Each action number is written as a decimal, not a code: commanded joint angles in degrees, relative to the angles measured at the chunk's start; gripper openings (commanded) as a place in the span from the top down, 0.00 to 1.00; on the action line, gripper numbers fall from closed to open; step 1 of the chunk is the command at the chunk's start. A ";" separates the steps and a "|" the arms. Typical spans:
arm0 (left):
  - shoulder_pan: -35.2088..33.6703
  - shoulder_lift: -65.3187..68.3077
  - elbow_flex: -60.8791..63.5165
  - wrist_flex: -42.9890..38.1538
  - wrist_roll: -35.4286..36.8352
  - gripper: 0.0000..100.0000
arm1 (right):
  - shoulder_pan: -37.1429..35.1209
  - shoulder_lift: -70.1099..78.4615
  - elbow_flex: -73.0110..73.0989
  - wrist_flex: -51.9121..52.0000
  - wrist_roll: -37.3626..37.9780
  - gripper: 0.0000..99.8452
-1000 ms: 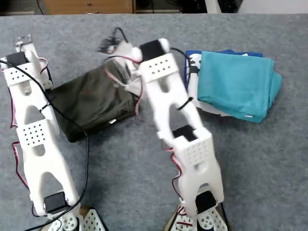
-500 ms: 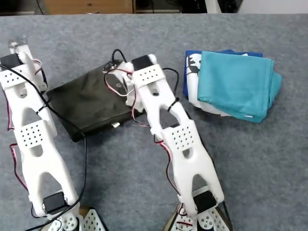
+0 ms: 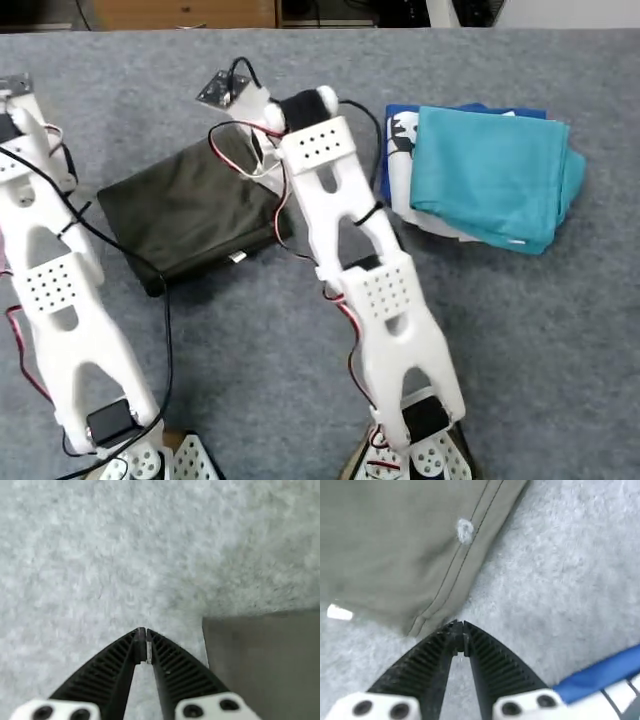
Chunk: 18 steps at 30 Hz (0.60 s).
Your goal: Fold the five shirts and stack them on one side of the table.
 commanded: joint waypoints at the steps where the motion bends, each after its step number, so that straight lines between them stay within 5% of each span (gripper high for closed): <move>1: 0.00 -12.09 9.93 0.97 0.18 0.92 | 0.92 -11.56 8.40 1.14 -0.70 1.00; 9: 3.08 -31.69 40.53 0.44 0.18 0.76 | -0.57 -25.63 26.59 0.70 -0.97 0.99; 18: 4.22 -21.93 39.47 -4.57 3.69 0.73 | -0.04 -22.29 26.86 -5.01 -23.38 0.99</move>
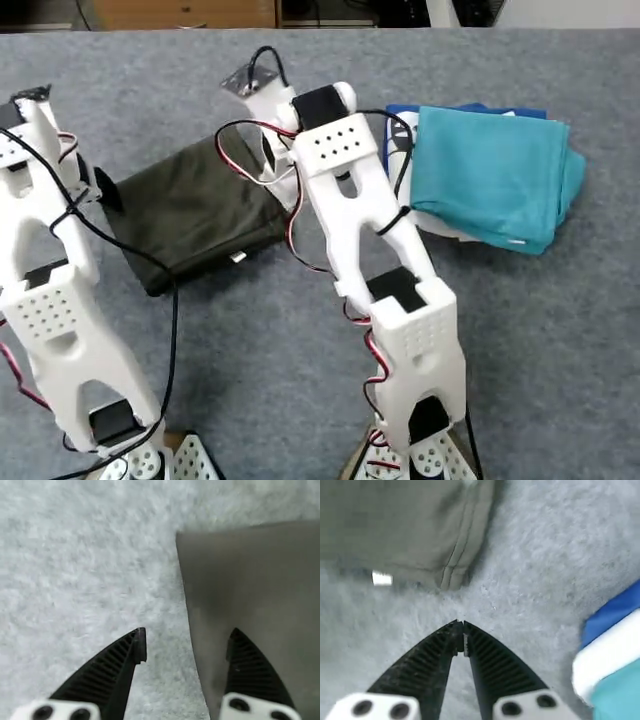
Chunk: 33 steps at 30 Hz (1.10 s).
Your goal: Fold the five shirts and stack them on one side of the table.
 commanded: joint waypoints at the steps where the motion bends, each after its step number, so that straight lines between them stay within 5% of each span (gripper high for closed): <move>1: 1.05 3.91 -4.22 -0.62 0.79 0.73 | -0.40 -0.40 -0.22 -4.48 -6.24 0.99; 4: -0.26 8.84 -10.46 -0.26 2.46 0.73 | -1.89 0.57 -0.22 -5.80 -12.22 0.92; 9: -1.49 14.73 -20.75 -0.18 4.40 0.73 | -5.93 4.18 -0.22 -6.59 -35.25 0.69; 13: -0.97 17.01 -24.97 -0.18 4.40 0.73 | -8.66 9.27 -0.31 -9.76 -46.15 0.57; 21: -0.18 17.80 -26.02 -0.18 4.13 0.73 | -10.59 13.67 -0.57 -20.40 -54.15 0.59; 33: -0.09 19.56 -26.46 -0.35 4.40 0.73 | -12.97 18.86 -2.42 -22.68 -62.86 0.61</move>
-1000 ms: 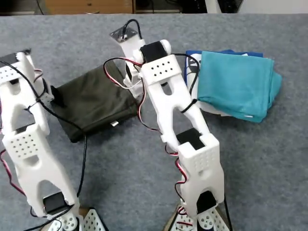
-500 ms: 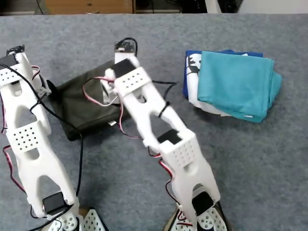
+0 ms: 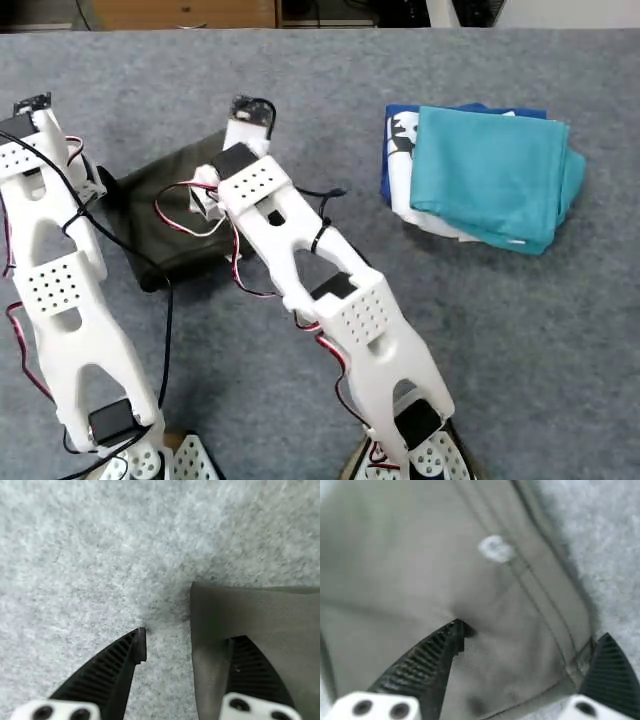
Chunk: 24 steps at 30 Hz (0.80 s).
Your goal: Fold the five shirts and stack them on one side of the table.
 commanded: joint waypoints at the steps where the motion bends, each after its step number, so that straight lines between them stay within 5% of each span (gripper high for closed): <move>1: 0.53 0.31 -3.08 -0.53 0.44 0.73 | -0.48 0.40 -2.24 1.58 -1.32 0.61; 10: 1.67 1.98 -3.08 -0.79 0.09 0.78 | 0.92 7.60 -5.23 0.70 -1.41 0.62; 18: 7.03 2.15 -2.90 -0.88 0.00 0.94 | 2.77 10.86 -13.76 0.79 -0.09 0.96; 24: 8.88 2.15 -2.64 -0.88 -2.81 0.98 | 3.03 10.86 -17.10 6.77 2.55 1.00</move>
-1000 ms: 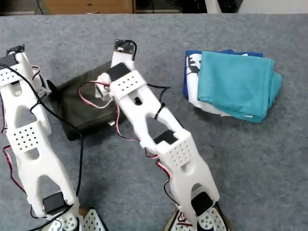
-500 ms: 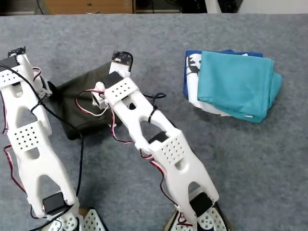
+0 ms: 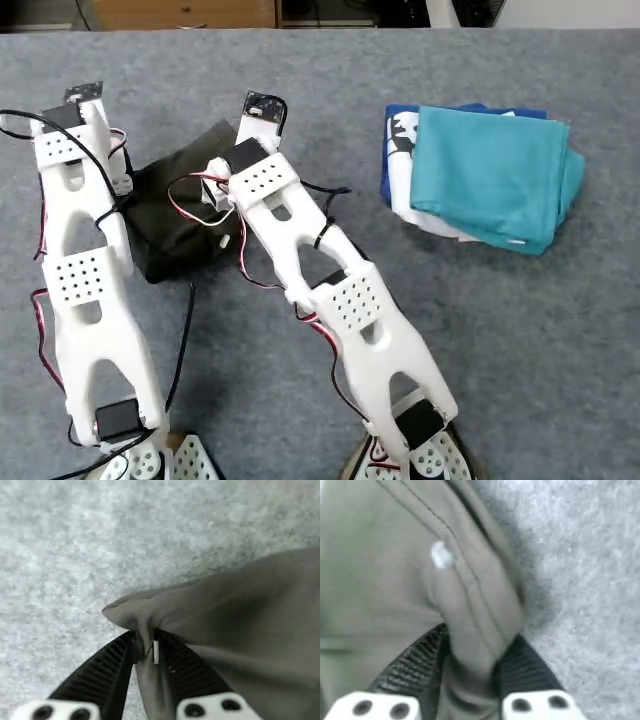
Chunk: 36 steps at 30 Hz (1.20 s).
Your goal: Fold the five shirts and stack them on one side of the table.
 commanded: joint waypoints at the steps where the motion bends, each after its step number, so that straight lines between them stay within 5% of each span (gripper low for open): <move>1: 0.79 -0.04 -0.62 -0.62 -0.88 0.98 | 0.48 -0.31 -3.47 4.22 0.79 1.00; 24: 1.58 -0.66 -14.77 4.75 4.84 0.98 | 9.98 -0.57 -30.55 15.30 12.13 1.00; 36: 14.77 -16.57 -19.34 4.75 16.26 0.98 | 20.18 -7.60 -39.60 22.33 19.69 1.00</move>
